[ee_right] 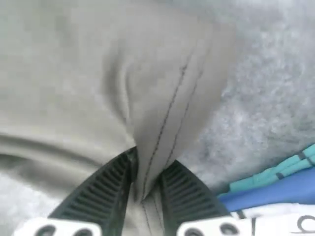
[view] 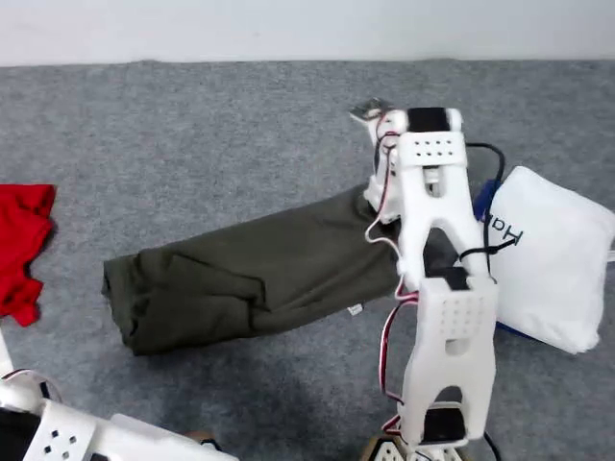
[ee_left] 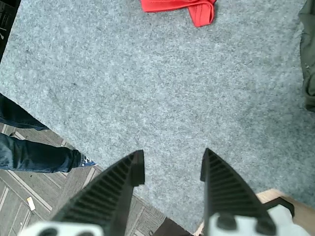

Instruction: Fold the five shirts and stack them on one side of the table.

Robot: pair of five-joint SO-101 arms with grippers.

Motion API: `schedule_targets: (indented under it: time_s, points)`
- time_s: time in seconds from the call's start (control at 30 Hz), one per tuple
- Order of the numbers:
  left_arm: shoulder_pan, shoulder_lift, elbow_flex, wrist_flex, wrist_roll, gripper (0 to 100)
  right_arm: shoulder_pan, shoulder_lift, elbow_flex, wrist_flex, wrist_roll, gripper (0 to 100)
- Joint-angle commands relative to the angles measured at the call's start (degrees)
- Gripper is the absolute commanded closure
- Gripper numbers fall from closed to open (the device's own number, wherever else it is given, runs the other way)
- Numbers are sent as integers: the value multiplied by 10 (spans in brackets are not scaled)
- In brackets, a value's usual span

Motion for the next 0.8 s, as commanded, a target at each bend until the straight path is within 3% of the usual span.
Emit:
schedule_targets:
  time_s: [0.0, 0.37, 0.57, 0.77]
  points:
    - [4, -2, -20, -11, -7, 806, -53, -107, 47, 25, 25, 988]
    - [40, -4, -18, -9, -4, 823, -315, -291, 167, 22, 1, 988]
    - [38, -4, -17, -8, -4, 842, -444, -288, 146, -33, -47, 988]
    - [37, -4, -17, -8, -4, 842, -511, -227, 144, -134, -56, 988]
